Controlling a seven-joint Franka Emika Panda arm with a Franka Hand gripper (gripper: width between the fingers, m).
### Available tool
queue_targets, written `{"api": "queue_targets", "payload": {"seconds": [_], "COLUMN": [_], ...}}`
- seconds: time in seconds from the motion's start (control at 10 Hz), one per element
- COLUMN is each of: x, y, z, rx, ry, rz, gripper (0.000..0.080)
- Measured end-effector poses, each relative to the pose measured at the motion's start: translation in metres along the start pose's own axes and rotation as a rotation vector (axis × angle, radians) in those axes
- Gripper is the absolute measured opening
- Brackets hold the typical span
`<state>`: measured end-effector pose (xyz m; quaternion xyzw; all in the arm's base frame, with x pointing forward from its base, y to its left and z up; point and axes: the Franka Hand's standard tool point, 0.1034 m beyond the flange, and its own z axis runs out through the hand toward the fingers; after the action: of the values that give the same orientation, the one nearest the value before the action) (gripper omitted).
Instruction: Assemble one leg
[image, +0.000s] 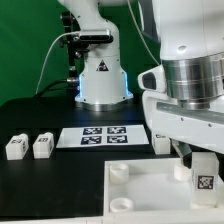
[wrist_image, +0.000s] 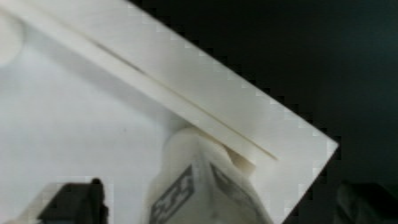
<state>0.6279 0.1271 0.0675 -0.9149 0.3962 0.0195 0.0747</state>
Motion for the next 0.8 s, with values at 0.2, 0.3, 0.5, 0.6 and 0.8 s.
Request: {"api": "queue_targets", "payload": {"seconds": [0.2,0.3,0.5,0.6,0.8], "x": [0.005,0.009,0.013,0.013,0.013], "y": [-0.001,-0.002,-0.002,-0.002,-0.002], "z": [-0.004,-0.007,-0.005,-0.004,-0.004], "rx": [-0.051,-0.066,-0.059,-0.056,-0.054], "ry": [0.045,0.057,0.093,0.092,0.093], "rz": [-0.375,-0.538,-0.731,-0.728,-0.676], "gripper": [0.0649,0.0649,0.0649,0.0649,0.0426]}}
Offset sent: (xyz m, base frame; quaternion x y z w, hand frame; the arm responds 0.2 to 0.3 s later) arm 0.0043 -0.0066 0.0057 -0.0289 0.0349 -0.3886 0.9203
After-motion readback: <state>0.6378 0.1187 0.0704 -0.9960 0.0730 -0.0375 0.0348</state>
